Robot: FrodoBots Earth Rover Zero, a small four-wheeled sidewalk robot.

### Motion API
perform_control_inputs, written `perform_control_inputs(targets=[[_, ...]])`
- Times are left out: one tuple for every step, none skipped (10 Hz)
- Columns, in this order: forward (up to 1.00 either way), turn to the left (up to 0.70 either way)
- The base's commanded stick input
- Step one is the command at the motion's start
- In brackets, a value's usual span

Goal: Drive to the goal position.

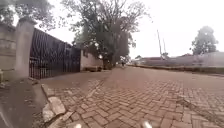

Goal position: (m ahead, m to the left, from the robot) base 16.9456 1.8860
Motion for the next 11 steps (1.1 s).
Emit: perform_control_inputs(targets=[[0.70,0.00],[0.70,0.00],[0.70,0.00],[0.70,0.00],[0.70,0.00],[0.70,0.00],[0.70,0.00],[0.70,0.00],[0.70,0.00],[0.70,0.00],[0.70,0.00]])
